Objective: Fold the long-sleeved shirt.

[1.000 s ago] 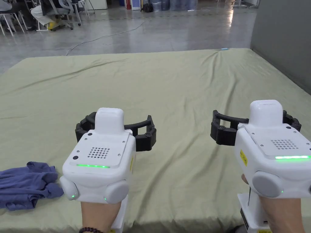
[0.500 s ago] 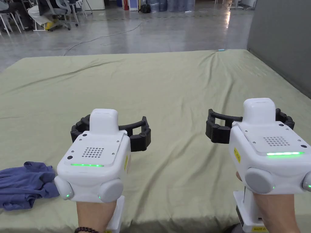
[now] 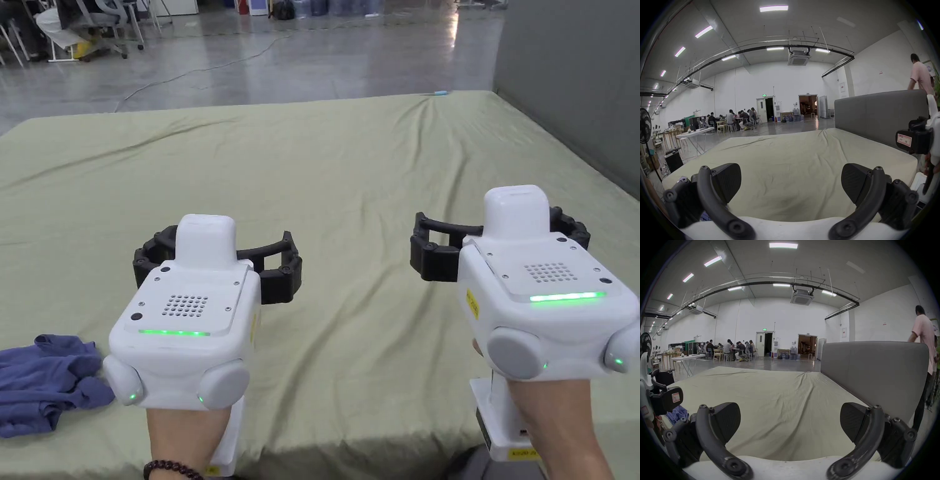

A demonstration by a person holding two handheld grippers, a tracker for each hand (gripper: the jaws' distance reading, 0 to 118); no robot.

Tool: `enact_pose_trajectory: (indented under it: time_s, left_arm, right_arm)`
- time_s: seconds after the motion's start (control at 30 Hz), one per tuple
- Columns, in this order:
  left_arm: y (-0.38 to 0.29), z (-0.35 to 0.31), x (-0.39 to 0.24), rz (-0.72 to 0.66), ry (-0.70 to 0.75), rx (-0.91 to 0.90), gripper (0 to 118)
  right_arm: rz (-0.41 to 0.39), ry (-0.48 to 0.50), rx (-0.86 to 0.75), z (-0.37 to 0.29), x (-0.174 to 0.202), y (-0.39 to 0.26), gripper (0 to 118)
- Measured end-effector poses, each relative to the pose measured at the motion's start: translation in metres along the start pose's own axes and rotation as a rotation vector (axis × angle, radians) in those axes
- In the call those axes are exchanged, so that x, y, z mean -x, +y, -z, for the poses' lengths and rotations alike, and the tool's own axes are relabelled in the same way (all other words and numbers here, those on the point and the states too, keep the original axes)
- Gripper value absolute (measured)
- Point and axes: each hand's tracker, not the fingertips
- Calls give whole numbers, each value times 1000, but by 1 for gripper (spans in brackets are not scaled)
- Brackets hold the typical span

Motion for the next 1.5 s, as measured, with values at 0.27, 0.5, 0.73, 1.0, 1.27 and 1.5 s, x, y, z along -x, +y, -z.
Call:
enact_pose_trajectory:
  time_s: [0.27, 0.5, 0.73, 1.0, 1.27, 1.5]
  left_arm:
    - [1, -2, -1, -7, -12, 4, 118]
    - [1, -3, 0, -8, -5, 1, 118]
    - [1, -3, 0, 3, 2, 0, 118]
    - [0, -2, -2, 10, -12, 6, 118]
    - [1, -4, -2, 6, 6, -11, 118]
    - [2, -5, -2, 11, 4, -9, 118]
  right_arm:
    - [7, -5, -4, -3, -4, 0, 118]
    - [11, -7, 0, -4, -5, -2, 118]
    - [16, -5, 4, -3, -4, -3, 118]
    - [15, -9, 8, -3, -4, -4, 118]
    - [20, -25, 13, -2, -7, -5, 118]
    - [24, -17, 10, -2, -5, -4, 118]
